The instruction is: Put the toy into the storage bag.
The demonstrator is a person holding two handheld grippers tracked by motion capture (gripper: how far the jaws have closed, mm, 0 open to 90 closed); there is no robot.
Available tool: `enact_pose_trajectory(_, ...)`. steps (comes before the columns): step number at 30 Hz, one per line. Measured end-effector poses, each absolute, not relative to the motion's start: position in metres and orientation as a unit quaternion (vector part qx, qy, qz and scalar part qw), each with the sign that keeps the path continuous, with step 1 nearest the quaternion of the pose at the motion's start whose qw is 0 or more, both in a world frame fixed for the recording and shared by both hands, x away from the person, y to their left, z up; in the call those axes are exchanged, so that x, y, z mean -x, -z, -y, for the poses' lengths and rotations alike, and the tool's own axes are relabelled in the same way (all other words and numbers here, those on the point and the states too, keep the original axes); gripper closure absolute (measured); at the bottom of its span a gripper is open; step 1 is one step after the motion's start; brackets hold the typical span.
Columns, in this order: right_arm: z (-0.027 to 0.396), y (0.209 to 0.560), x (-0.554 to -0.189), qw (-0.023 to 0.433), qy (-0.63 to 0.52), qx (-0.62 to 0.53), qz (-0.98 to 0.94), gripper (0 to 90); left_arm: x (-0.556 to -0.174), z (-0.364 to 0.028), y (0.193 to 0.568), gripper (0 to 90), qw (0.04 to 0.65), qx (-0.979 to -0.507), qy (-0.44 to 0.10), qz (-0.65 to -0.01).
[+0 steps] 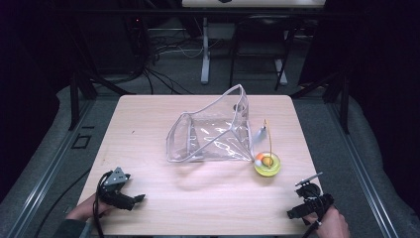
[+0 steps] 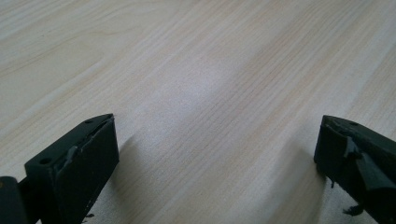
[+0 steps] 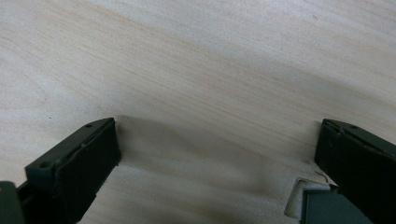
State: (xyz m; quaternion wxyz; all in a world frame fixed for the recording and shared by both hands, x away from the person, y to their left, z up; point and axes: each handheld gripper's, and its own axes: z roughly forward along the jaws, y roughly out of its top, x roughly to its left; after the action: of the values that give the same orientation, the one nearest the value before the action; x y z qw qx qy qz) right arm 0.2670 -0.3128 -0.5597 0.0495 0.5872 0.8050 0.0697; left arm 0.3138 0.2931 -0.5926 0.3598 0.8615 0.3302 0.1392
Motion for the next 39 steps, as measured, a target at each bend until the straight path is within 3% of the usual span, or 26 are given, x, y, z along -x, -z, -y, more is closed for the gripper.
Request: enact_pose_trajectory(39, 0.312, 0.545, -0.269, 0.042, -0.05, -0.564, -0.823, 0.0, -0.313, -0.294, 0.593, 0.1, 0.36, -0.862, -0.14, -0.329)
